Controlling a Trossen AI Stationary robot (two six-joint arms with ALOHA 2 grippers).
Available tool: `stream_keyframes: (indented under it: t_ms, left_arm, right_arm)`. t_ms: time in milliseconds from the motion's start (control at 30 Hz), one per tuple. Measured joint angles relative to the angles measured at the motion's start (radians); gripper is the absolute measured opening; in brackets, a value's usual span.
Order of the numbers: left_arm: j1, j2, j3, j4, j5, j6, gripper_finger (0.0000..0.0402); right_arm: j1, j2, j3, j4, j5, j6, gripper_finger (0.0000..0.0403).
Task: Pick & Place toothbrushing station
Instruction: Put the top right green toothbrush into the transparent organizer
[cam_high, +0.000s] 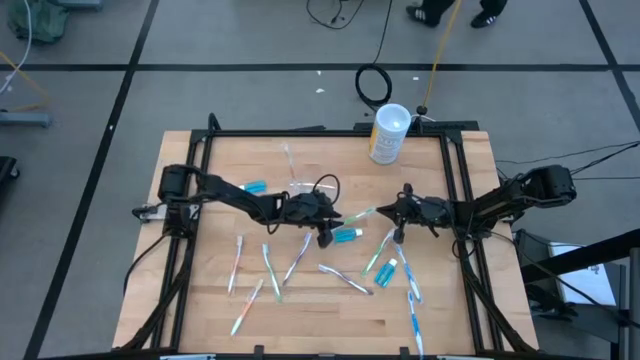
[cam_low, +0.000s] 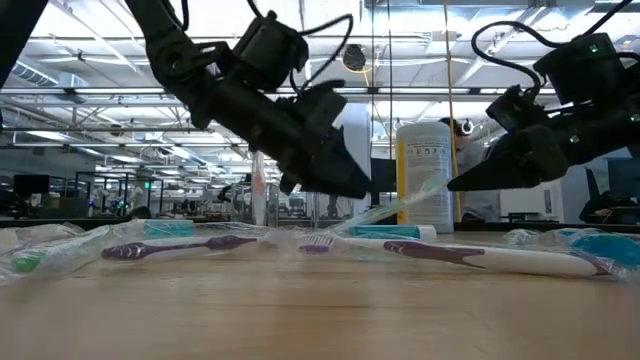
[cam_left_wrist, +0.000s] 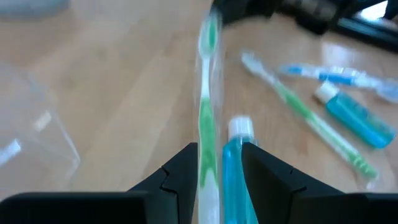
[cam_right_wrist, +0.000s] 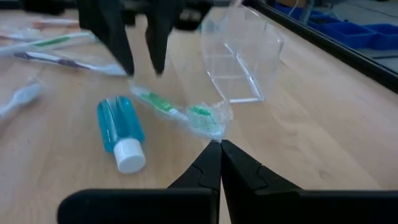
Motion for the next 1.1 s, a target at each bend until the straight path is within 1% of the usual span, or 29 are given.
stream_keyframes:
  t_ms: [133, 300, 500, 733, 900, 1000, 1100]
  left_arm:
    - [-0.001, 0.021, 0.0, 0.002, 0.005, -0.001, 0.0129]
    - [0.0, 0.03, 0.0, 0.01, 0.04, -0.003, 0.0129]
    - [0.0, 0.03, 0.0, 0.006, 0.042, 0.0, 0.0129]
    - [0.0, 0.03, 0.0, 0.002, 0.043, 0.002, 0.0129]
    - [0.004, 0.03, 0.0, 0.003, 0.048, 0.029, 0.0126]
    - [0.009, 0.03, 0.0, 0.003, 0.099, 0.048, 0.0098]
    - [0.013, 0.03, 0.0, 0.001, 0.12, 0.048, 0.0044]
  right_arm:
    - [0.0, 0.0, 0.001, 0.031, -0.036, -0.013, 0.0]
    - [0.0, 0.0, 0.002, 0.059, -0.037, -0.009, 0.0]
    - [0.0, 0.0, 0.003, 0.076, -0.038, -0.008, 0.0]
    - [0.0, 0.0, 0.004, 0.161, -0.04, -0.006, 0.0]
    - [0.001, 0.0, 0.045, 0.142, -0.092, -0.006, 0.0]
    - [0.005, 0.0, 0.08, 0.084, -0.091, -0.01, 0.0]
    - [0.018, 0.001, 0.098, 0.054, -0.091, -0.018, 0.0]
